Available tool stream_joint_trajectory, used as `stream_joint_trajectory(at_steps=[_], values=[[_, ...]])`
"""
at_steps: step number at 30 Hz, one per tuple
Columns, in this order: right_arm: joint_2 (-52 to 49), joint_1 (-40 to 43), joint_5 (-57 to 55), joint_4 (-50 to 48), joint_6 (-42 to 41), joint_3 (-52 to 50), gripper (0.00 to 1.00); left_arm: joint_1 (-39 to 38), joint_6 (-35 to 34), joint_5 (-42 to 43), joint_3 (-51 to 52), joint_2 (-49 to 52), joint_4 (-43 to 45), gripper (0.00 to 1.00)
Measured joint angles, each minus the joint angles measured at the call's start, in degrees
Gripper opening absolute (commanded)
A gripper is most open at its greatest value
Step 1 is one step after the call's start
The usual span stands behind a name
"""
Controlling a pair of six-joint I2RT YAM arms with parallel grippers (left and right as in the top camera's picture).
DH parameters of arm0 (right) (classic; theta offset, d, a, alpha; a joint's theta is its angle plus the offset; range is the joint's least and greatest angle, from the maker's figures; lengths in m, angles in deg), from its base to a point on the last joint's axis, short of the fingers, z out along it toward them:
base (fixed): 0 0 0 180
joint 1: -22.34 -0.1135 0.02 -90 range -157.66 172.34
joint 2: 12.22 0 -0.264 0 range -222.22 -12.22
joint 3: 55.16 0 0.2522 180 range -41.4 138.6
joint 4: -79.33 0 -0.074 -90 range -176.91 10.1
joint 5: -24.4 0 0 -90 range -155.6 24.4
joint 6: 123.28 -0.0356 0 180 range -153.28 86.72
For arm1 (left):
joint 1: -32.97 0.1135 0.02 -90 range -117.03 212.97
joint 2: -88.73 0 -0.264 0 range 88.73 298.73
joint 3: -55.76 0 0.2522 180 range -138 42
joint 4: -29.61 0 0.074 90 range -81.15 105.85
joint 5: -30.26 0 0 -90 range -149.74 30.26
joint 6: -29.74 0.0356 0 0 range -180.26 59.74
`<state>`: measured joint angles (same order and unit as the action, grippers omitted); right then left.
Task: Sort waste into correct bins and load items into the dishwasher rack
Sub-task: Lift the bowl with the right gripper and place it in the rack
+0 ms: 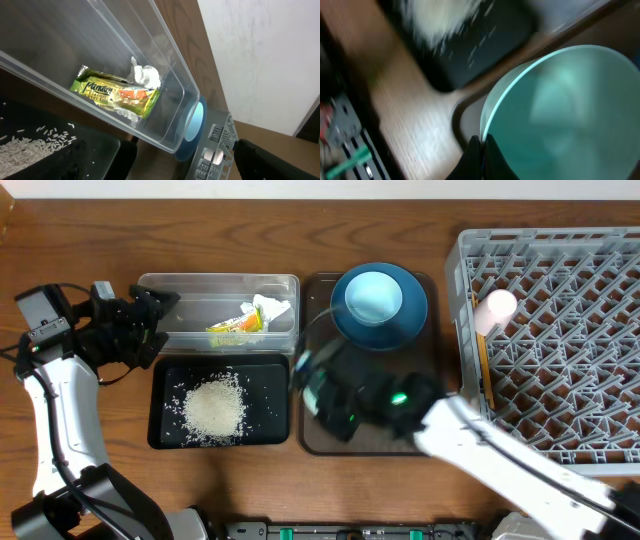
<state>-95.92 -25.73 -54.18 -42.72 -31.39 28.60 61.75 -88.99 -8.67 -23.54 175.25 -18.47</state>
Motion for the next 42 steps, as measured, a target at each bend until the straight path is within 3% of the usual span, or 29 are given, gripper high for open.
stream_joint_trajectory(at_steps=[7,22,36,42], values=[[5.8,16.6,10.9,-1.8,-0.2,2.0,0.01,0.0,0.0,0.0,0.0,0.0,0.0,0.94],[2.9,57.7,40.4,-15.3,1.1,2.0,0.01,0.0,0.0,0.0,0.0,0.0,0.0,0.94],[-13.0,71.8,58.8,-37.7,1.7,2.0,0.01,0.0,0.0,0.0,0.0,0.0,0.0,0.94],[-20.0,75.0,61.0,-41.8,-1.4,2.0,0.01,0.0,0.0,0.0,0.0,0.0,0.0,0.94]])
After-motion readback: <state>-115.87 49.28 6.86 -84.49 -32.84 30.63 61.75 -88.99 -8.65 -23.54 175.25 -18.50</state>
